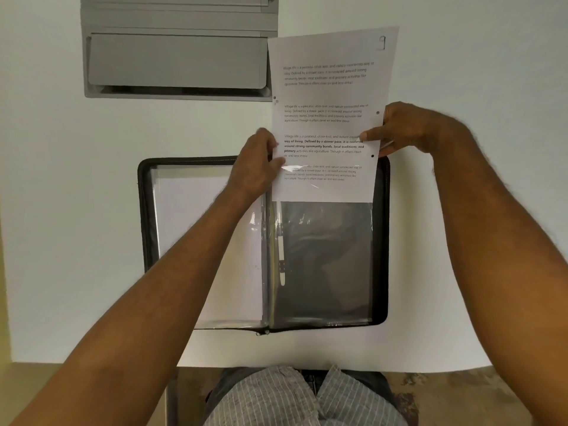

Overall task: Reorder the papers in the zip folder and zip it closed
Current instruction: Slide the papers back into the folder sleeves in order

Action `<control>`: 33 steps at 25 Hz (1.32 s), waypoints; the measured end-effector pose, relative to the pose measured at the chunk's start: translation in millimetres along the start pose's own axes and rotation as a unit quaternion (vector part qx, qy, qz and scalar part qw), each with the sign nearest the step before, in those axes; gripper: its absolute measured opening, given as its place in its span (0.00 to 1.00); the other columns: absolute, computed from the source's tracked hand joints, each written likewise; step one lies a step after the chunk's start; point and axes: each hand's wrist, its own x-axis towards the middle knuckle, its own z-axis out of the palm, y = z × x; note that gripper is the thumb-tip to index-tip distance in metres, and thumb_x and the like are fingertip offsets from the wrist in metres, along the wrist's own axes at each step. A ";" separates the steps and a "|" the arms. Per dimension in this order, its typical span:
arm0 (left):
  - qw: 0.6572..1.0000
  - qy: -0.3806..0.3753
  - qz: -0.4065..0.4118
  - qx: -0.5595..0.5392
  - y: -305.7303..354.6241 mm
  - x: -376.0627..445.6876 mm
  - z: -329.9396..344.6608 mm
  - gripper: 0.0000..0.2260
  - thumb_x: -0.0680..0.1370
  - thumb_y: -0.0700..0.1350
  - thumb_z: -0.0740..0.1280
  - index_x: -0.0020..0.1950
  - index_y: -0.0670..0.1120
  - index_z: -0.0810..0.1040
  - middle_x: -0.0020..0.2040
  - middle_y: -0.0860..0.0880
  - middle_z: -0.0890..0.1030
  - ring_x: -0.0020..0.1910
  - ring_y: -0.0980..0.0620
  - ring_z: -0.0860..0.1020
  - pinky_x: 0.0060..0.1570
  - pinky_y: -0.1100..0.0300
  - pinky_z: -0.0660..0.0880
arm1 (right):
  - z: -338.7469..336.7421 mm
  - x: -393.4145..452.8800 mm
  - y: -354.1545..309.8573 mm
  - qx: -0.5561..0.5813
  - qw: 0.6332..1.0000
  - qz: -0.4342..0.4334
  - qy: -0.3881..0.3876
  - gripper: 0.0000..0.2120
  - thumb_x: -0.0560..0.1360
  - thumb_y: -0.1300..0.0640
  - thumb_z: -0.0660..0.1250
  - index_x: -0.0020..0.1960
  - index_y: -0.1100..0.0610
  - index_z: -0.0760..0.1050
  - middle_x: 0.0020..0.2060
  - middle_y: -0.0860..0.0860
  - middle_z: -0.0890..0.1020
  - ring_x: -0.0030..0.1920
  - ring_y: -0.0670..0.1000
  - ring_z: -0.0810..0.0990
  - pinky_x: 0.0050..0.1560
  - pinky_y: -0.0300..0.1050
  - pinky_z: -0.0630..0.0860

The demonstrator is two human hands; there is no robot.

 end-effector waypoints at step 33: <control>0.999 0.004 -0.028 -0.029 -0.5 3.7 -4.5 0.18 0.78 0.44 0.73 0.63 0.45 0.70 0.53 0.47 0.75 0.47 0.51 0.75 0.48 0.57 0.77 | 17.4 0.0 0.9 -0.047 0.995 -0.053 0.067 0.15 0.75 0.58 0.77 0.61 0.58 0.81 0.49 0.54 0.86 0.50 0.53 0.85 0.47 0.44 0.83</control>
